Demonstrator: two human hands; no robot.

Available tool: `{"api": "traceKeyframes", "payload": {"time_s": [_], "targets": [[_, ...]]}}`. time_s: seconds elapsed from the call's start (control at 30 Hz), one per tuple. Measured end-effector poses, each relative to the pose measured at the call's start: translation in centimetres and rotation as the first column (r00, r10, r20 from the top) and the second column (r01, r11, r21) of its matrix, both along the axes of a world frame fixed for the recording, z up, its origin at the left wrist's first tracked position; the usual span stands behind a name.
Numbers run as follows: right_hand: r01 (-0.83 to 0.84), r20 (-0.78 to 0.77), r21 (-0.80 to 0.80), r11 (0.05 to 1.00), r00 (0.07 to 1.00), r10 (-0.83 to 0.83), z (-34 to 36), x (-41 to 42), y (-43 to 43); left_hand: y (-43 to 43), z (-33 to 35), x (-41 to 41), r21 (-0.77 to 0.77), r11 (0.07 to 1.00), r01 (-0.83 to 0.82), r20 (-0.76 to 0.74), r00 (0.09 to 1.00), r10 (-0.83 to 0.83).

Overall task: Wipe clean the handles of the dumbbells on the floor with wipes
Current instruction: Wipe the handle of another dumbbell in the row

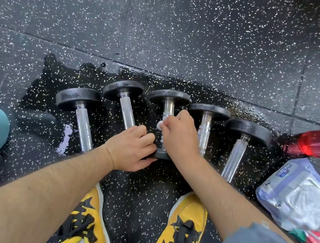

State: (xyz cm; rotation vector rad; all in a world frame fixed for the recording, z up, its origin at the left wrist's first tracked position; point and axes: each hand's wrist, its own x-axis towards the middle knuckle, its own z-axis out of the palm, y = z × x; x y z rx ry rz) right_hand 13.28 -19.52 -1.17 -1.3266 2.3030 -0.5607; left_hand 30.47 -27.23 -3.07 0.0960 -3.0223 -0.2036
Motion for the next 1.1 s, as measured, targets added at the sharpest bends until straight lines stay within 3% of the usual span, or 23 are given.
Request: {"api": "traceKeyframes", "payload": {"time_s": [0.1, 0.27, 0.4, 0.6, 0.83, 0.93, 1.1], "targets": [[-0.023, -0.037, -0.041, 0.999, 0.999, 0.021, -0.2, 0.1, -1.3, 0.0, 0.2, -0.1, -0.002, 1.000, -0.001, -0.002, 1.000, 0.001], [0.134, 0.110, -0.003, 0.991, 0.985, -0.133, -0.3, 0.1, -1.6, 0.0, 0.1, 0.0, 0.000, 1.000, 0.000, -0.007, 1.000, 0.000], [0.353, 0.296, 0.118, 0.928, 0.880, -0.372, 0.1, -0.3, -0.7, 0.0, -0.1, 0.1, 0.004, 1.000, 0.002, -0.002, 1.000, -0.002], [0.370, 0.467, 0.275, 0.887, 0.756, -0.460, 0.6, -1.0, -0.8, 0.1, -0.1, 0.0, 0.020, 1.000, -0.007, 0.000, 1.000, 0.007], [0.499, 0.609, 0.389, 0.774, 0.492, -0.623, 0.3, -1.7, -2.0, 0.2, -0.1, 0.0, 0.019, 1.000, -0.012, -0.005, 1.000, 0.012], [0.548, 0.646, 0.474, 0.689, 0.315, -0.695, -0.2, -1.3, -2.2, 0.1, 0.0, -0.1, 0.017, 1.000, -0.005, -0.007, 1.000, 0.005], [0.499, 0.661, 0.599, 0.627, 0.134, -0.738, -0.1, -1.9, -3.6, 0.1, 0.2, -0.1, 0.002, 1.000, -0.004, -0.001, 1.000, 0.004]]}}
